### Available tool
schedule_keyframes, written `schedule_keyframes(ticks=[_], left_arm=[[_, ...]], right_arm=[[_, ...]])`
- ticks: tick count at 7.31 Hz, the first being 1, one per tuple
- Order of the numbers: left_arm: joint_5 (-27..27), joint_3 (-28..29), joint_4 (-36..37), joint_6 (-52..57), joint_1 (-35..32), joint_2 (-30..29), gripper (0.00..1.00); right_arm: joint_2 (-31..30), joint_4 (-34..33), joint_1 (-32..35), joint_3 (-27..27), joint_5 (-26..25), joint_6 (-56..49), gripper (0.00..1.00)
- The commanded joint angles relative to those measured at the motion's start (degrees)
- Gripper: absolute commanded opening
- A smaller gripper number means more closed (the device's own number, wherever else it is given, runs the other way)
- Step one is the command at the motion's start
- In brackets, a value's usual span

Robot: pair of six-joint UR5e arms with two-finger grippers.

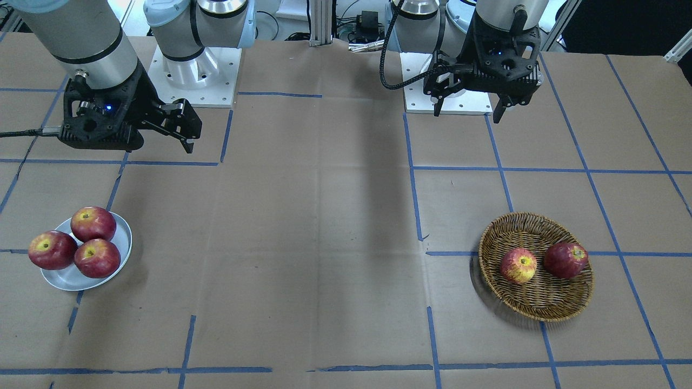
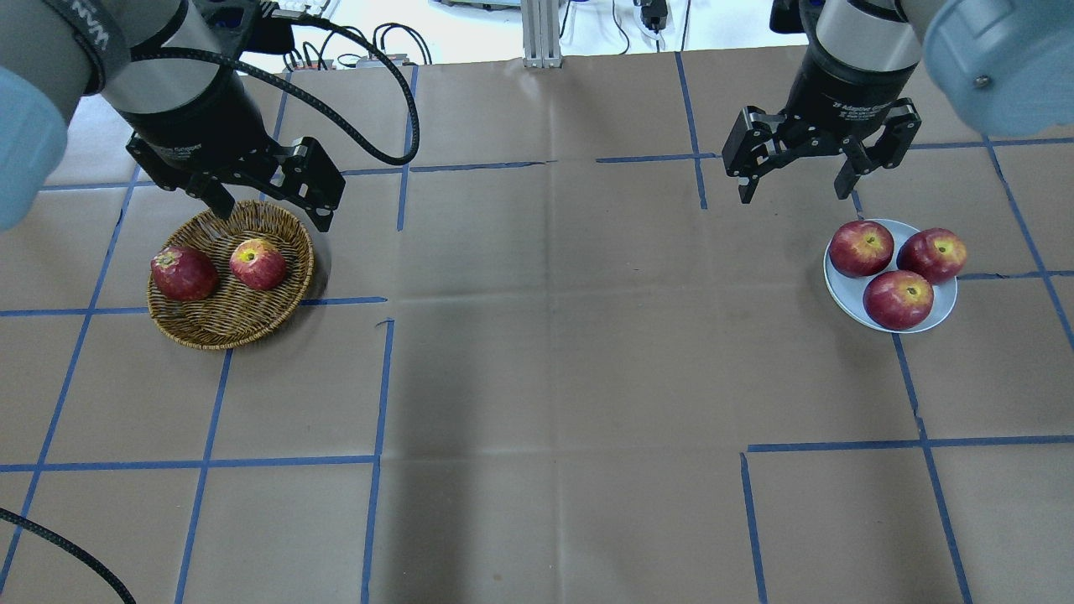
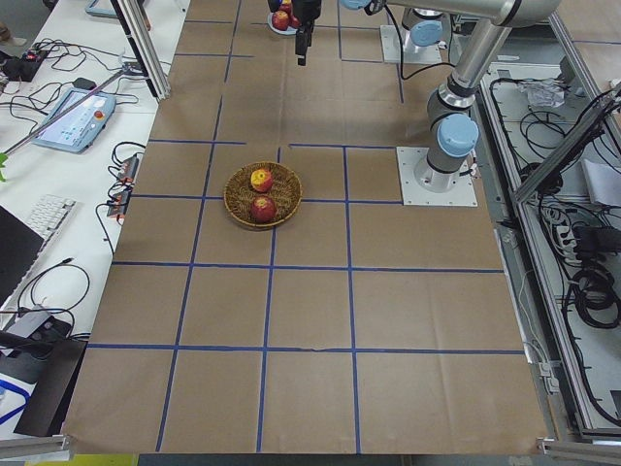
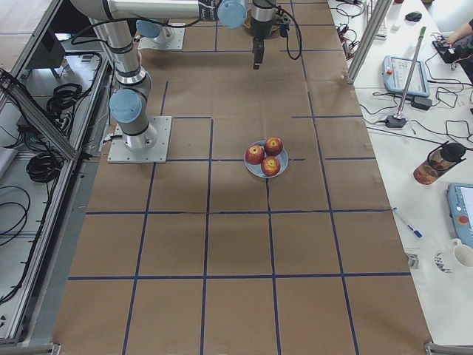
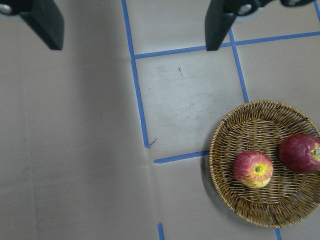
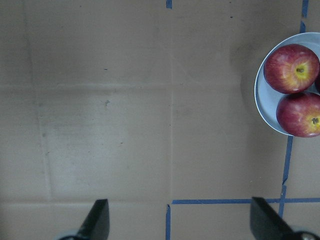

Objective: Transfer apple from basket to plate

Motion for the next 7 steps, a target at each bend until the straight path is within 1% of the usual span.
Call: schedule_keyframes(ticks=[1, 7], left_arm=[[0.1, 0.0, 0.0, 0.0, 0.0, 0.0, 0.99], [0.4, 0.0, 0.0, 0.0, -0.1, 0.3, 0.99]], right_arm=[[0.0, 0.0, 0.0, -0.1, 0.0, 0.1, 1.00], [0.0, 0.0, -0.1, -0.1, 0.0, 0.0, 1.00]])
